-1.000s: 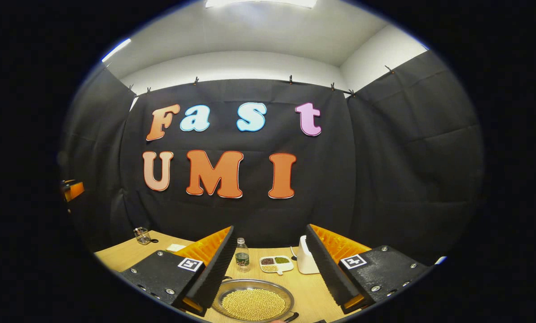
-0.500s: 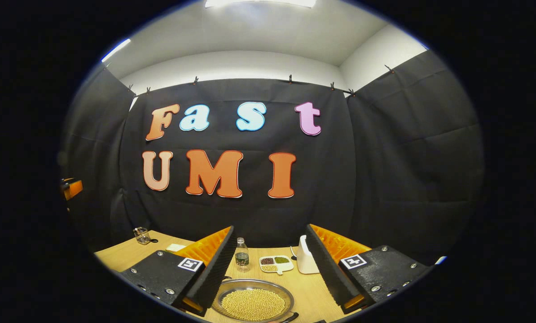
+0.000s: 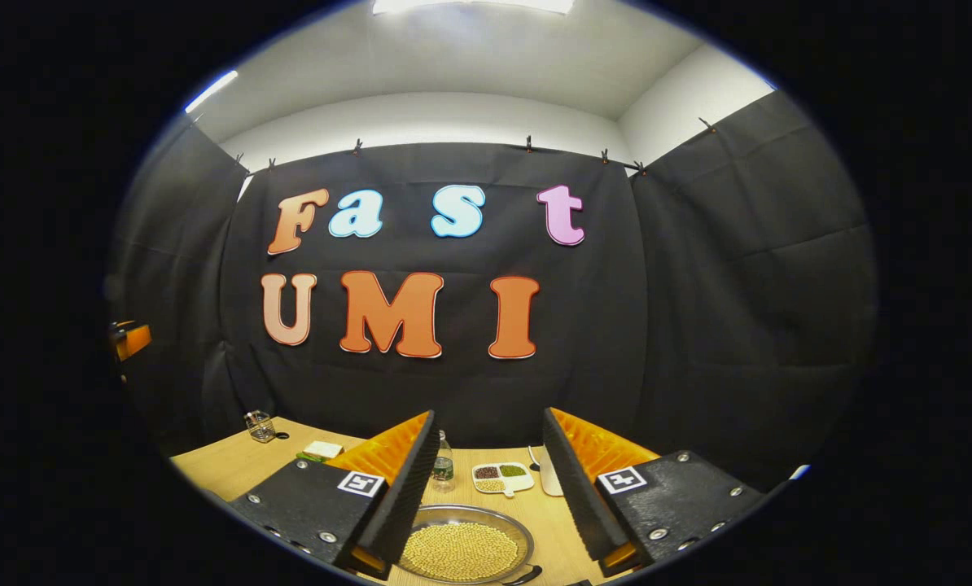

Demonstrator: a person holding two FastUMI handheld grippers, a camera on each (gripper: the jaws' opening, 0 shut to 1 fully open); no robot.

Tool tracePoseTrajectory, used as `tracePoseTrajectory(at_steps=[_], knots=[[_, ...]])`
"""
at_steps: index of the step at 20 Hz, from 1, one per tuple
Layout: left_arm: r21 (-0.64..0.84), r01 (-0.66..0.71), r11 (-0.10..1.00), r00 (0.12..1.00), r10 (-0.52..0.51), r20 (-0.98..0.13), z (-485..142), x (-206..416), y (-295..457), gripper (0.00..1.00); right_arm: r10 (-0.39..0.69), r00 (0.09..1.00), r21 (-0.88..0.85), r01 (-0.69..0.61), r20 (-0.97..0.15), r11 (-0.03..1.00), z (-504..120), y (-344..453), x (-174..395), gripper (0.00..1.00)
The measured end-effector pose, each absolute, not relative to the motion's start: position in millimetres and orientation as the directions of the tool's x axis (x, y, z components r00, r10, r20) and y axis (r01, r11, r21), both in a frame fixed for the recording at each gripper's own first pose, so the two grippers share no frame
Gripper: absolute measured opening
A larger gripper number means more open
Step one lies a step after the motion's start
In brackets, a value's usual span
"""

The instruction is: First push the handle of the pot to place it horizontally, then grasp the pot with both hands and set it on the induction cooktop.

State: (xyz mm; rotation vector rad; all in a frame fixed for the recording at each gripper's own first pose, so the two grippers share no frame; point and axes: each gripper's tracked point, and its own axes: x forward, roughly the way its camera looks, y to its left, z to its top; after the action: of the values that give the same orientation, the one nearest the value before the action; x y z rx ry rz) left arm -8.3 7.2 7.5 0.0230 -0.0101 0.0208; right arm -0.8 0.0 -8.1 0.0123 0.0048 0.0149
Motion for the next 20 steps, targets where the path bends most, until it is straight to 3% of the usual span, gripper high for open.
tracePoseTrajectory(at_steps=[3,4,6,8,9,10,12,20], knots=[[0.024,-0.029,0.999,1.0,0.029,0.009,8,-9,11,0.99,0.036,0.999,0.02,-0.036,-0.011,0.999,-13,4,-1,0.68],[0.025,-0.03,0.999,1.0,0.029,0.009,8,-10,12,1.0,0.043,0.999,0.022,-0.042,-0.011,0.999,-14,4,-1,0.55],[0.028,-0.036,0.999,0.999,0.036,0.007,8,-10,13,1.0,0.032,0.999,0.023,-0.032,-0.011,0.999,-17,2,-1,0.4],[0.025,-0.036,0.999,0.999,0.036,0.004,8,-9,14,0.96,0.023,1.0,0.013,-0.023,-0.007,1.0,-19,0,-2,0.25],[0.023,-0.035,0.999,0.999,0.035,0.002,7,-9,13,0.99,0.025,1.0,0.014,-0.025,-0.01,1.0,-21,2,-3,0.25],[0.022,-0.035,0.999,0.999,0.035,0.002,7,-9,13,0.99,0.023,1.0,0.018,-0.023,-0.017,1.0,-24,1,-4,0.1],[0.022,-0.034,0.999,0.999,0.034,0.004,7,-8,13,0.97,0.006,1.0,0.016,-0.006,-0.022,1.0,-29,-3,-6,0.0],[0.016,-0.037,0.999,0.999,0.037,0.0,5,-8,15,0.96,-0.003,0.995,-0.005,0.002,-0.098,1.0,-78,-7,-20,0.0]])
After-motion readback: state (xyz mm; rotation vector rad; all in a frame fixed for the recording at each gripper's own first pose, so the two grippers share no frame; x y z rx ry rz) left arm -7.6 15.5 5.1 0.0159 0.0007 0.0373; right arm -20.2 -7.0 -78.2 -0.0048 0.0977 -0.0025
